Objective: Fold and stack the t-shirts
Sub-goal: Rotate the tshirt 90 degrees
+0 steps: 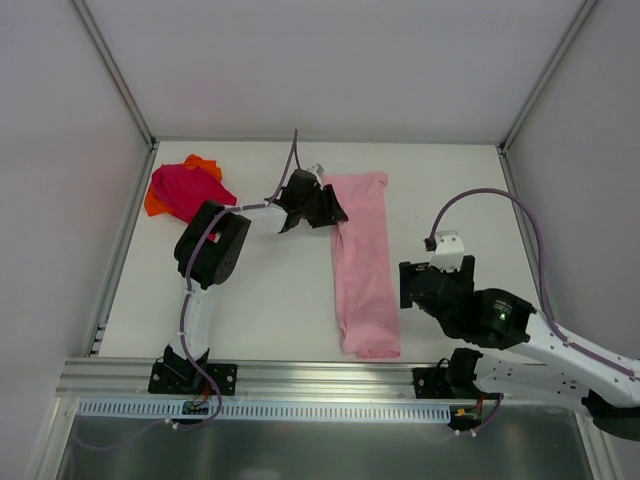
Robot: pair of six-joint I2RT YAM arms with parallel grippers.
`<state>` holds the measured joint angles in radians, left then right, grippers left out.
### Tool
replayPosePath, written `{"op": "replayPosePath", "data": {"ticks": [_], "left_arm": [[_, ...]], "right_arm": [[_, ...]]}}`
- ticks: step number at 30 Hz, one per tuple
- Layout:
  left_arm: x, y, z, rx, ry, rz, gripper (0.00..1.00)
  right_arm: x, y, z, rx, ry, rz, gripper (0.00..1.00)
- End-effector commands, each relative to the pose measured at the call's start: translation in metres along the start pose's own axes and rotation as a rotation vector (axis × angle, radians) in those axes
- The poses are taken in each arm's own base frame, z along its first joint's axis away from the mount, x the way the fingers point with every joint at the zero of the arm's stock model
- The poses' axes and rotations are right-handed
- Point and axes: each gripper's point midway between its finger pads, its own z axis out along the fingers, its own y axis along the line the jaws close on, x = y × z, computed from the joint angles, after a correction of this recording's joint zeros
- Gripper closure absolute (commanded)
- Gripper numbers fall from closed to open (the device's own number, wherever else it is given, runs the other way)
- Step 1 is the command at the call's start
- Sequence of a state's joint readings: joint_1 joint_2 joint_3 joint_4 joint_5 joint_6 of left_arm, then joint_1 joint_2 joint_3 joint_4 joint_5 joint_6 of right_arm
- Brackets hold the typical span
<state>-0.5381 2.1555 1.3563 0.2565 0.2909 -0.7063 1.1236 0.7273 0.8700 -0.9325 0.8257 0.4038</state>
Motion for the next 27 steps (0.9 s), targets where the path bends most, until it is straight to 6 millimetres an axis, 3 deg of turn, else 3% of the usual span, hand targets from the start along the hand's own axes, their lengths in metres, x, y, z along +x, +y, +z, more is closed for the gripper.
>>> {"op": "replayPosePath", "data": {"ticks": [1, 6, 8, 12, 14, 15, 16, 17, 18, 19, 20, 21, 22, 23, 24, 25, 26, 27], "left_arm": [[-0.015, 0.013, 0.003, -0.023, 0.017, -0.036, 0.54], [-0.038, 0.024, -0.004, -0.060, -0.011, 0.006, 0.53], [-0.055, 0.016, -0.008, -0.050, -0.025, 0.019, 0.53], [-0.063, 0.001, -0.023, -0.025, -0.039, 0.066, 0.53], [-0.067, -0.018, -0.043, 0.046, -0.083, 0.102, 0.52], [-0.059, -0.018, -0.050, 0.065, -0.090, 0.111, 0.52], [-0.068, -0.039, -0.072, 0.115, -0.134, 0.136, 0.52], [-0.065, -0.045, -0.082, 0.135, -0.149, 0.149, 0.52], [-0.047, -0.044, -0.089, 0.142, -0.143, 0.163, 0.52], [-0.052, -0.066, -0.115, 0.179, -0.194, 0.202, 0.52], [-0.048, -0.064, -0.123, 0.149, -0.225, 0.228, 0.52], [-0.018, -0.059, -0.127, 0.127, -0.194, 0.247, 0.52], [-0.018, -0.076, -0.151, 0.150, -0.249, 0.283, 0.52], [0.002, -0.054, -0.153, 0.077, -0.254, 0.291, 0.51], [0.011, -0.075, -0.173, 0.120, -0.298, 0.320, 0.50], [0.020, -0.074, -0.180, 0.120, -0.309, 0.328, 0.50], [0.042, -0.058, -0.180, 0.101, -0.282, 0.312, 0.49], [0.052, -0.072, -0.189, 0.158, -0.296, 0.332, 0.49]], "right_arm": [[0.011, 0.003, 0.006, 0.037, 0.032, -0.064, 0.00], [0.013, 0.009, 0.009, 0.077, 0.044, -0.121, 0.00], [0.014, 0.012, 0.010, 0.079, 0.048, -0.135, 0.00], [0.013, 0.009, 0.008, 0.089, 0.034, -0.137, 0.00], [0.011, 0.003, 0.007, 0.113, 0.011, -0.130, 0.00], [0.010, 0.002, 0.007, 0.121, 0.000, -0.119, 0.00], [0.008, 0.000, 0.009, 0.134, -0.018, -0.117, 0.00], [0.008, 0.001, 0.010, 0.137, -0.025, -0.108, 0.00], [0.006, 0.002, 0.011, 0.137, -0.038, -0.084, 0.00], [0.004, 0.004, 0.012, 0.132, -0.057, -0.083, 0.00], [0.001, 0.014, 0.018, 0.096, -0.101, -0.033, 0.00], [0.001, 0.018, 0.022, 0.079, -0.123, -0.029, 0.00], [0.002, 0.023, 0.025, 0.053, -0.134, -0.025, 0.00], [0.005, 0.025, 0.026, 0.030, -0.145, -0.007, 0.00], [0.004, 0.033, 0.026, -0.011, -0.151, 0.003, 0.00], [0.005, 0.035, 0.026, -0.031, -0.152, 0.018, 0.00], [0.008, 0.034, 0.025, -0.055, -0.150, 0.028, 0.00], [0.013, 0.041, 0.022, -0.105, -0.127, 0.038, 0.00]]}}
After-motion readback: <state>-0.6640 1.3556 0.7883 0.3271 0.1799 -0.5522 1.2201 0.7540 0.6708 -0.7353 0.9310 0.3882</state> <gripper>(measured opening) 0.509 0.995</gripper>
